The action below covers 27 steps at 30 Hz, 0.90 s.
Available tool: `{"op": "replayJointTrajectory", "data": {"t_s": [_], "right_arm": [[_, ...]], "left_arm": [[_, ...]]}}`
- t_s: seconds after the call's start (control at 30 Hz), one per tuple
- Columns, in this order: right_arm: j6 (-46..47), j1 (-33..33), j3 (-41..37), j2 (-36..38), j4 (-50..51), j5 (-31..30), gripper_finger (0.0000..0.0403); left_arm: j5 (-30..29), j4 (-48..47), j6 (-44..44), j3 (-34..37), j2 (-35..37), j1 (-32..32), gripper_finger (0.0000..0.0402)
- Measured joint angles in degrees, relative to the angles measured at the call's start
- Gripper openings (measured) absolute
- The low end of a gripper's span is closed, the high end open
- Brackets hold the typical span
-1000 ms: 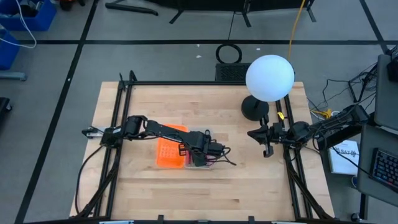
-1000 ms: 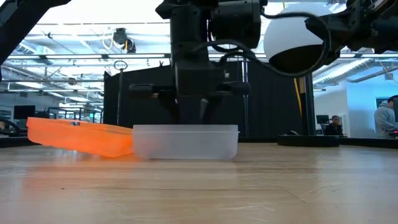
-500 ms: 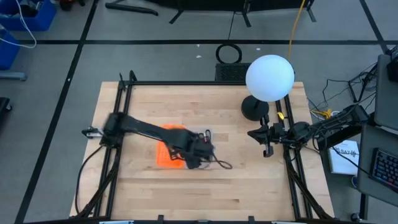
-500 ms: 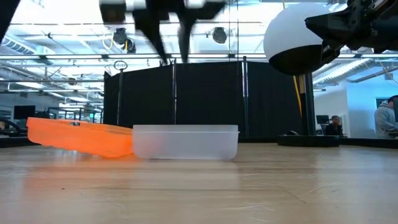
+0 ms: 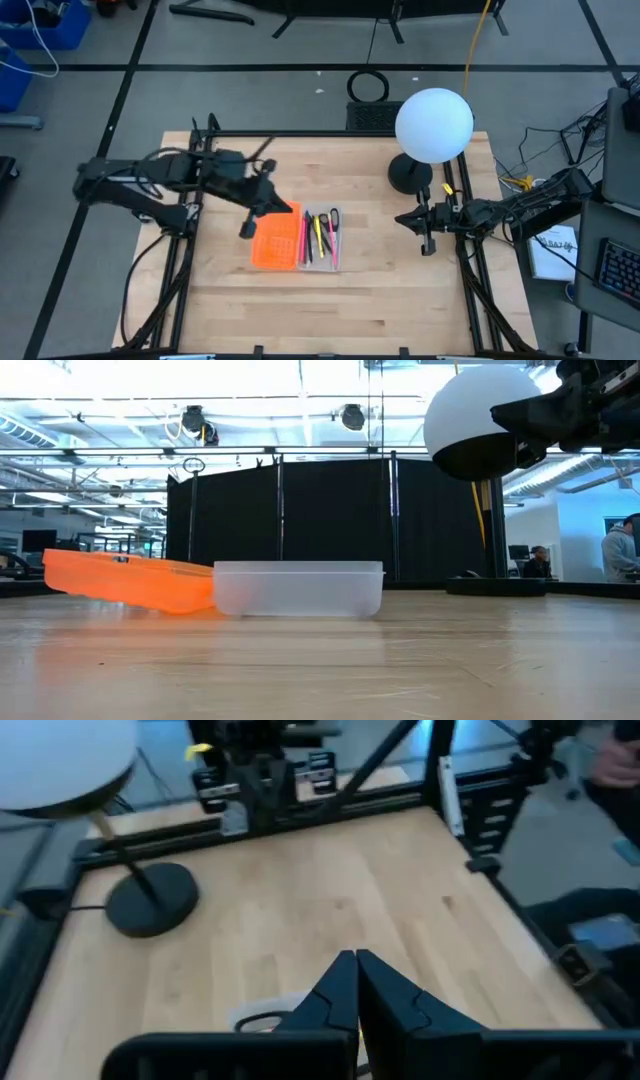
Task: Pick & place school supplies into a supply box
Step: Return to Home Position
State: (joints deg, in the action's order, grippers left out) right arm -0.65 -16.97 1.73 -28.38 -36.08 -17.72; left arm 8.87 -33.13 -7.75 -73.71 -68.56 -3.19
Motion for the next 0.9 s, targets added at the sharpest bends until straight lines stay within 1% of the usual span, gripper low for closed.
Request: {"op": "replayJointTrajectory", "data": {"t_s": [0.13, 0.23, 0.3, 0.4, 0.53, 0.6, 0.7, 0.77, 0.9], "right_arm": [[0.16, 0.0, 0.0, 0.0, -0.04, -0.02, 0.0], [-0.48, 0.04, -0.02, 0.0, -0.06, -0.07, 0.0], [-0.52, 0.04, 0.0, 0.0, -0.08, -0.07, 0.0], [0.1, 0.04, 0.0, 0.0, -0.1, -0.07, 0.0], [1.24, 0.04, 0.0, 0.0, 0.91, -0.02, 0.0], [0.49, 0.06, 0.0, 0.0, 1.15, -0.09, 0.0], [-0.7, 0.07, 0.0, 0.0, 1.61, -0.11, 0.0], [-0.13, 0.07, 0.0, 0.0, 1.6, -0.23, 0.0], [0.46, 0.07, 0.0, 0.34, 1.82, -0.5, 0.0]], "left_arm": [[-6.04, 10.09, 0.63, 15.09, 10.05, -1.41, 0.0007], [-11.74, 20.36, 0.4, 26.37, 17.81, -2.13, 0.0008], [-13.25, 26.0, 0.37, 32.89, 22.96, -2.11, 0.0004], [-14.92, 29.82, -0.61, 40.71, 30.25, -2.18, 0.0007], [-17.62, 34.12, -0.5, 47.75, 37.95, -2.37, 0.0004], [-17.54, 38.11, -0.46, 51.25, 41.44, -3.24, 0.0004], [-18.33, 44.39, -1.14, 56.86, 44.67, -4.3, 0.0007], [-20.66, 45.17, -1.11, 59.34, 46.41, -4.45, 0.0004], [-25.41, 42.62, 0.19, 60.49, 49.59, -4.45, 0.0008]]}}
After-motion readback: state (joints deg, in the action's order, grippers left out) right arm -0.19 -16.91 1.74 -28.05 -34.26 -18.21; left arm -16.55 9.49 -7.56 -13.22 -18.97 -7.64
